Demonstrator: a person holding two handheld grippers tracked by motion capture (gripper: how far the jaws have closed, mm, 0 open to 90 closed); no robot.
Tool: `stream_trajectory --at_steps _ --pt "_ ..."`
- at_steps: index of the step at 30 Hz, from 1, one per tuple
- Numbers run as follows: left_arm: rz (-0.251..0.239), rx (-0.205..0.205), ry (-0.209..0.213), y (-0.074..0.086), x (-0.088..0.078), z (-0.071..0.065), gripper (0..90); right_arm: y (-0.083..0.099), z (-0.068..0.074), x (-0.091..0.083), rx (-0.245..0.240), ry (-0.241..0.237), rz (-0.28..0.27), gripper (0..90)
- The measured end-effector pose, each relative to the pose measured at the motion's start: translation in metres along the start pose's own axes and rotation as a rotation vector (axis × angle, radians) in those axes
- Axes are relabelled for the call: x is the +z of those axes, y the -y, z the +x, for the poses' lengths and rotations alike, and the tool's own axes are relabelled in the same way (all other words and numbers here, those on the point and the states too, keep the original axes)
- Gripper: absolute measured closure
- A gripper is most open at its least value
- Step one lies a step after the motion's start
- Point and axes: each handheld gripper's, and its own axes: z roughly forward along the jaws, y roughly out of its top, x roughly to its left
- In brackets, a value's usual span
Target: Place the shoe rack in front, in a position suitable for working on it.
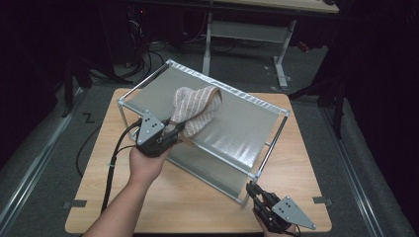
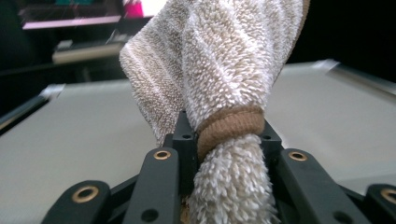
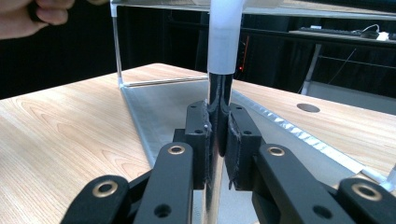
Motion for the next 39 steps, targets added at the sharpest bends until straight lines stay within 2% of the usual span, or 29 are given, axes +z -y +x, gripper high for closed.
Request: stream_trajectory --at_steps 3,5,7,12,17,22,23,26,32,37,39 --pt "0.016 -0.032 -0.054 0.007 0.003 0.012 69.7 0.000 0.000 0.000 0.001 0.002 -0.001 81.2" --pt "0.024 -0.039 -0.077 0.007 0.002 0.017 69.7 0.000 0.000 0.000 -0.001 -0.001 -0.001 81.2" --pt "0.033 -0.044 -0.072 0.007 0.003 0.018 69.7 0.000 0.000 0.000 -0.002 0.002 -0.003 81.2" --pt "0.055 -0.021 -0.036 0.009 0.007 0.009 69.8 0.000 0.000 0.000 -0.001 0.000 -0.001 81.2" --pt "0.044 0.002 0.032 0.008 0.006 -0.015 69.8 0.000 0.000 0.000 -0.002 0.004 -0.002 81.1" --pt "0.030 0.045 0.117 0.007 0.006 -0.052 69.7 0.000 0.000 0.000 -0.002 0.002 -0.003 81.1" --pt "0.030 0.045 0.117 0.007 0.006 -0.052 69.7 0.000 0.000 0.000 -0.002 0.002 -0.003 81.1" --pt "0.022 0.053 0.174 0.005 0.007 -0.082 69.6 0.000 0.000 0.000 -0.001 -0.001 0.000 81.1" --pt "0.015 0.063 0.245 0.002 0.009 -0.116 69.5 0.000 0.000 0.000 -0.002 -0.001 -0.001 81.1" --pt "-0.003 0.044 0.308 0.001 0.010 -0.146 69.0 0.000 0.000 0.000 -0.002 -0.004 -0.002 81.1" --pt "-0.016 0.039 0.309 0.002 0.009 -0.156 68.8 0.000 0.000 0.000 0.000 -0.004 -0.003 81.1"
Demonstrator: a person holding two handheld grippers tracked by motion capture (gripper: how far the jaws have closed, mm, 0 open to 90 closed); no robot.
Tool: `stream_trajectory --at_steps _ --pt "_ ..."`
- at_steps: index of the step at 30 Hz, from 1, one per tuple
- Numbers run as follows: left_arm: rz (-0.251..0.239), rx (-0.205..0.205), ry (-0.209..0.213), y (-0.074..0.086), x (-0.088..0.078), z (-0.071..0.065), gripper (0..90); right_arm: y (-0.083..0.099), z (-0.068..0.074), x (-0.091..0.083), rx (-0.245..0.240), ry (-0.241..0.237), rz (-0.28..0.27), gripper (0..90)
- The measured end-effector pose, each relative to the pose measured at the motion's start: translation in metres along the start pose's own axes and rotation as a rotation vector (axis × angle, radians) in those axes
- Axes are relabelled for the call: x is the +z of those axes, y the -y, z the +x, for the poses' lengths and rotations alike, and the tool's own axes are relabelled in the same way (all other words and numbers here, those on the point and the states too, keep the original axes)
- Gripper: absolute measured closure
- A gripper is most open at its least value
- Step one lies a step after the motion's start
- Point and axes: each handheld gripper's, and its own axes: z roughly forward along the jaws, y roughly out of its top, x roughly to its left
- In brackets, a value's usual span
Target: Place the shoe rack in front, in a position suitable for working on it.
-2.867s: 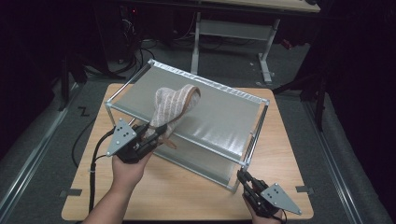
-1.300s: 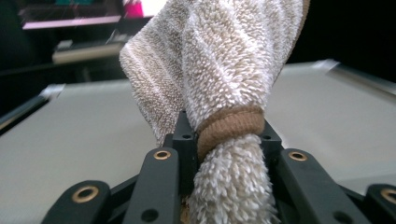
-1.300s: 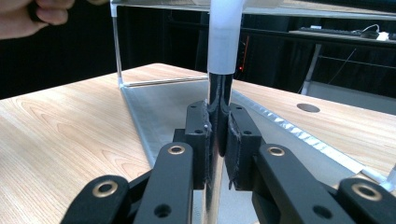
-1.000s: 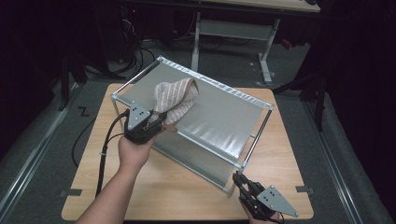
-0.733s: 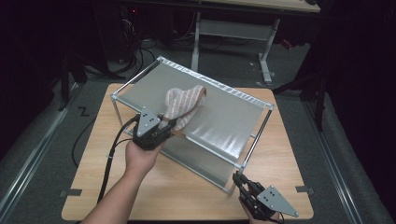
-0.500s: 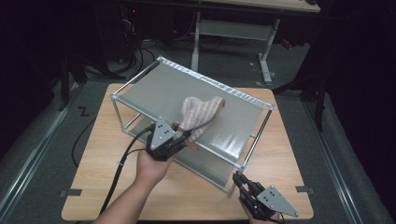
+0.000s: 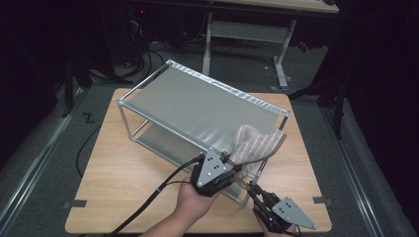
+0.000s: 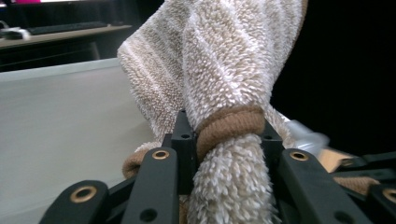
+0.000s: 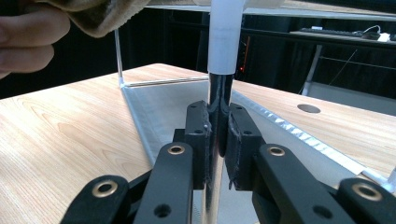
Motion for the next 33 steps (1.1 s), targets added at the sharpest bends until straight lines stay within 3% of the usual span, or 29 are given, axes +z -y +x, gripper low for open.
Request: stream_trajectory --at_steps 5,8,12,21,23,27,28,29,33 --pt "-0.028 -0.008 -0.016 0.002 0.004 -0.010 68.7 0.000 0.000 0.000 -0.001 -0.001 0.000 81.1" --pt "-0.026 -0.007 -0.021 0.002 0.004 -0.009 69.0 0.000 0.000 0.000 -0.003 -0.001 0.000 81.0" --pt "-0.019 0.010 -0.057 0.003 0.002 0.000 69.3 0.000 0.000 0.000 -0.004 0.000 0.003 81.0" --pt "-0.002 -0.016 -0.126 0.005 -0.005 0.034 69.9 0.000 0.000 0.000 -0.008 0.003 0.004 81.0" --pt "0.004 -0.030 -0.163 0.006 -0.009 0.051 70.0 0.000 0.000 -0.001 -0.007 0.002 0.005 81.1" --pt "0.013 -0.044 -0.210 0.008 -0.014 0.072 70.3 0.000 0.000 -0.001 -0.010 -0.001 0.004 81.0" --pt "-0.014 -0.103 -0.212 0.009 -0.013 0.074 70.3 0.000 0.000 -0.001 -0.010 -0.002 0.004 81.1" --pt "0.022 -0.047 -0.237 0.009 -0.018 0.085 70.3 0.000 0.000 -0.001 -0.010 -0.001 0.004 81.0" --pt "0.029 -0.071 -0.293 0.012 -0.026 0.109 70.4 0.000 -0.001 -0.001 -0.011 -0.003 0.005 81.0"
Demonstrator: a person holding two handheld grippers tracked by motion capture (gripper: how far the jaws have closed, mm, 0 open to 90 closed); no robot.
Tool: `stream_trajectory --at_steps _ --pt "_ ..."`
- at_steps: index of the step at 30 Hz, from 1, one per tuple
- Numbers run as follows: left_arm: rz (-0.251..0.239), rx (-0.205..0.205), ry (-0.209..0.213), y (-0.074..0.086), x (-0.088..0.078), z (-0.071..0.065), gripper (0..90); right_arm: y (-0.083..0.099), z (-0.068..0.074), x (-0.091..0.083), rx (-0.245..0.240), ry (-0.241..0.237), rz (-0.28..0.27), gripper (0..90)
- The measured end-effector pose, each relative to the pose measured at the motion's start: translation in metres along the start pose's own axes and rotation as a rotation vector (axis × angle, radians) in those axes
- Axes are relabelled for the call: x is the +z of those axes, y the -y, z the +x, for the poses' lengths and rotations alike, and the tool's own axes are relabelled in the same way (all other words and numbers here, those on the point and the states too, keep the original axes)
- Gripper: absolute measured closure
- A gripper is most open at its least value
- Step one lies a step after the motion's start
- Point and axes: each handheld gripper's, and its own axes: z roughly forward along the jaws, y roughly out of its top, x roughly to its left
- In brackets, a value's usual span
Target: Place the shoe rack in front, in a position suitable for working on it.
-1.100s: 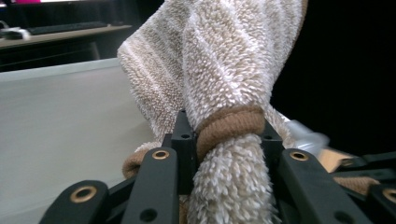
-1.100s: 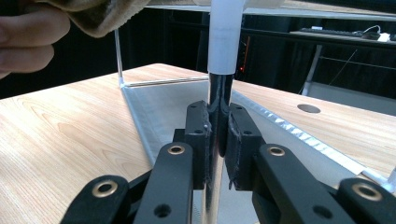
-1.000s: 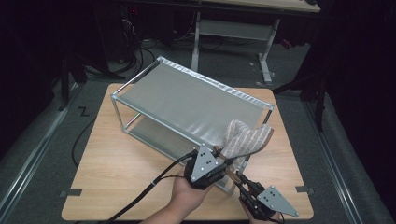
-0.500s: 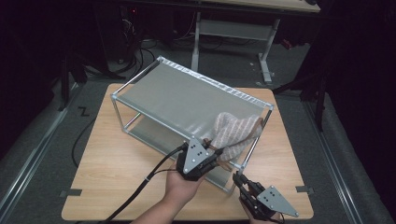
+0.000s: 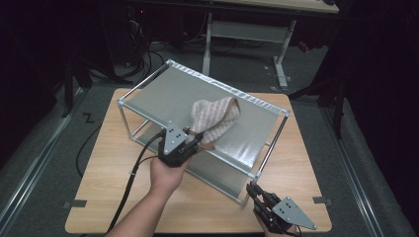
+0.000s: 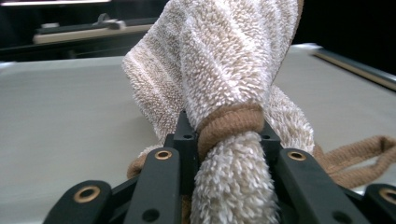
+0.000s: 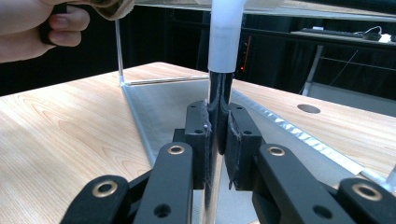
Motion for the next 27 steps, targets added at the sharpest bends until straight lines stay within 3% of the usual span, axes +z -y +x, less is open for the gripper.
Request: stream_trajectory --at_steps 4,5,10,13,16,17,18,19,20,22,25,27 --pt "0.014 -0.016 -0.063 0.001 -0.002 0.030 70.5 0.000 0.000 0.000 -0.001 0.001 0.000 81.0" --pt "0.014 -0.016 -0.063 0.001 -0.002 0.030 70.6 0.000 0.000 0.000 -0.001 0.001 0.000 81.0" --pt "0.024 -0.035 -0.129 0.002 -0.005 0.062 70.8 0.000 0.000 -0.001 0.000 0.000 0.001 81.0" --pt "0.012 -0.037 -0.165 0.005 -0.005 0.082 71.0 0.001 0.000 -0.001 -0.002 0.001 0.000 81.0" --pt "0.001 -0.063 -0.200 0.007 -0.007 0.102 71.1 0.001 0.000 -0.001 -0.003 0.000 0.001 81.0" --pt "0.001 -0.063 -0.200 0.007 -0.007 0.102 71.0 0.001 0.000 -0.001 -0.005 -0.001 0.001 81.0" --pt "-0.011 -0.076 -0.211 0.008 -0.008 0.112 71.0 0.001 0.000 -0.001 -0.004 -0.001 0.001 81.0" --pt "-0.011 -0.076 -0.211 0.008 -0.008 0.112 70.9 0.001 0.000 -0.001 -0.006 -0.001 0.001 81.0" --pt "-0.025 -0.074 -0.229 0.010 -0.009 0.124 70.8 0.001 -0.001 -0.002 -0.010 -0.001 0.001 81.0" --pt "-0.030 -0.071 -0.251 0.011 -0.010 0.131 70.6 0.001 -0.001 -0.001 -0.010 -0.002 0.000 81.0" --pt "-0.043 -0.087 -0.247 0.013 -0.011 0.139 70.2 0.001 -0.001 -0.001 -0.009 -0.002 0.000 81.0" --pt "-0.066 -0.078 -0.218 0.015 -0.012 0.144 68.9 0.001 -0.001 -0.001 -0.009 0.000 0.001 81.0"
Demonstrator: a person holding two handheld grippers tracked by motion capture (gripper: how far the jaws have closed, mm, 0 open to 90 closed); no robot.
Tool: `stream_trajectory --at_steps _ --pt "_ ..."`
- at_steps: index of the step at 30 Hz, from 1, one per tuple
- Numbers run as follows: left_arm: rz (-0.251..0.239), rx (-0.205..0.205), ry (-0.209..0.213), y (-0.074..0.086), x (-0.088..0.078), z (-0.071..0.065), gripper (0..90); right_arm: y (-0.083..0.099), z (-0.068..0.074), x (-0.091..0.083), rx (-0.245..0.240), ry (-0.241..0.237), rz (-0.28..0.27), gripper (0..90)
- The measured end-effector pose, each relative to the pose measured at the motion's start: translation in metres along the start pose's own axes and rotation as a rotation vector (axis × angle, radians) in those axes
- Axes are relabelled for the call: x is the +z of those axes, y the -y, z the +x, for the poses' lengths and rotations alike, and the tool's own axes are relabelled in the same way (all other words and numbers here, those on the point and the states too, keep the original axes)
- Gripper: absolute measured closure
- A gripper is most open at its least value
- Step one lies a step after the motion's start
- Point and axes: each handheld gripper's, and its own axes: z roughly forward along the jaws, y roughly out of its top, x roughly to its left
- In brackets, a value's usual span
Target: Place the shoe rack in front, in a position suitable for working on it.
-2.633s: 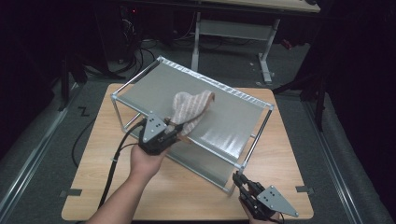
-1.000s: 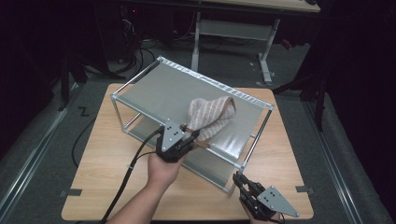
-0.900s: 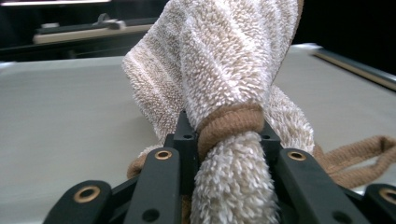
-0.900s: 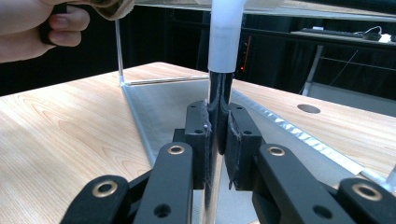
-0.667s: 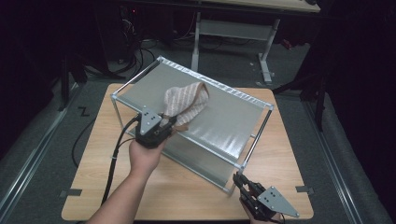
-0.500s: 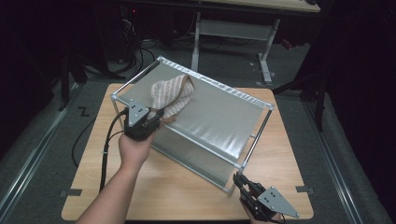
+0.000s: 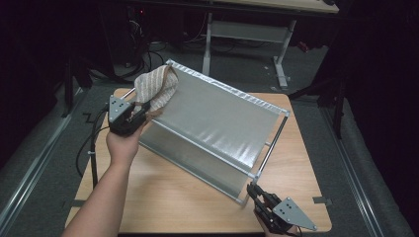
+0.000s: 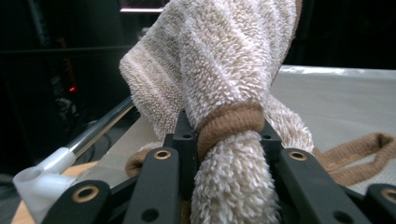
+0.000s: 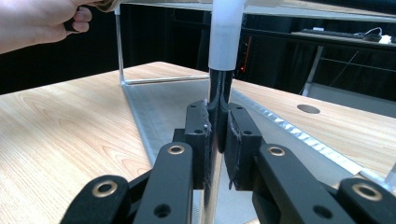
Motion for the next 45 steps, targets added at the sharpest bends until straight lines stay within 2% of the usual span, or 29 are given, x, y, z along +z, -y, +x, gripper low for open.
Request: stream_trajectory --at_steps 6,9,13,14,16,18,20,26,28,29,31,38,41,43,45 --pt "-0.026 0.006 0.015 0.001 -0.001 0.001 57.1 0.000 0.000 0.000 0.003 0.002 -0.002 81.0" --pt "-0.080 0.014 0.018 0.002 -0.002 0.001 47.3 0.000 -0.001 -0.001 0.009 0.006 -0.003 81.1" --pt "-0.121 0.038 0.033 0.004 -0.003 0.000 43.1 0.000 -0.002 -0.001 0.009 0.010 -0.004 81.1" --pt "-0.130 0.042 0.041 0.005 -0.003 -0.001 43.4 0.000 -0.002 -0.001 0.010 0.011 -0.004 81.0" --pt "-0.135 0.052 0.041 0.005 -0.002 -0.002 53.0 0.000 -0.002 -0.001 0.010 0.011 -0.004 81.1" --pt "-0.137 0.057 0.013 0.005 -0.001 -0.002 60.9 0.000 -0.002 -0.001 0.010 0.011 -0.003 81.1" --pt "-0.130 0.036 -0.005 0.006 0.000 0.002 66.5 0.001 -0.002 -0.001 0.009 0.011 -0.003 81.0" --pt "-0.139 -0.006 -0.096 0.011 0.000 0.019 70.6 0.001 -0.002 -0.001 0.008 0.007 -0.004 81.0" --pt "-0.141 0.011 -0.144 0.010 -0.001 0.021 71.1 0.001 -0.002 -0.001 0.010 0.008 -0.006 81.0" --pt "-0.144 0.002 -0.140 0.010 -0.001 0.023 71.2 0.001 -0.002 -0.001 0.011 0.007 -0.004 81.1" --pt "-0.142 0.010 -0.153 0.010 -0.001 0.024 71.3 0.001 -0.002 -0.001 0.012 0.006 -0.004 81.1" --pt "-0.142 -0.011 -0.097 0.013 0.000 0.019 73.0 0.001 -0.002 -0.001 0.018 0.010 -0.005 81.1" --pt "-0.157 -0.012 -0.061 0.016 0.000 0.009 73.3 0.001 -0.002 -0.001 0.018 0.010 -0.005 81.1" --pt "-0.165 0.008 -0.040 0.018 0.000 0.000 73.5 0.001 -0.002 -0.001 0.020 0.010 -0.006 81.1" --pt "-0.177 0.003 -0.014 0.020 -0.002 -0.008 73.6 0.001 -0.001 0.000 0.024 0.011 -0.006 81.2"
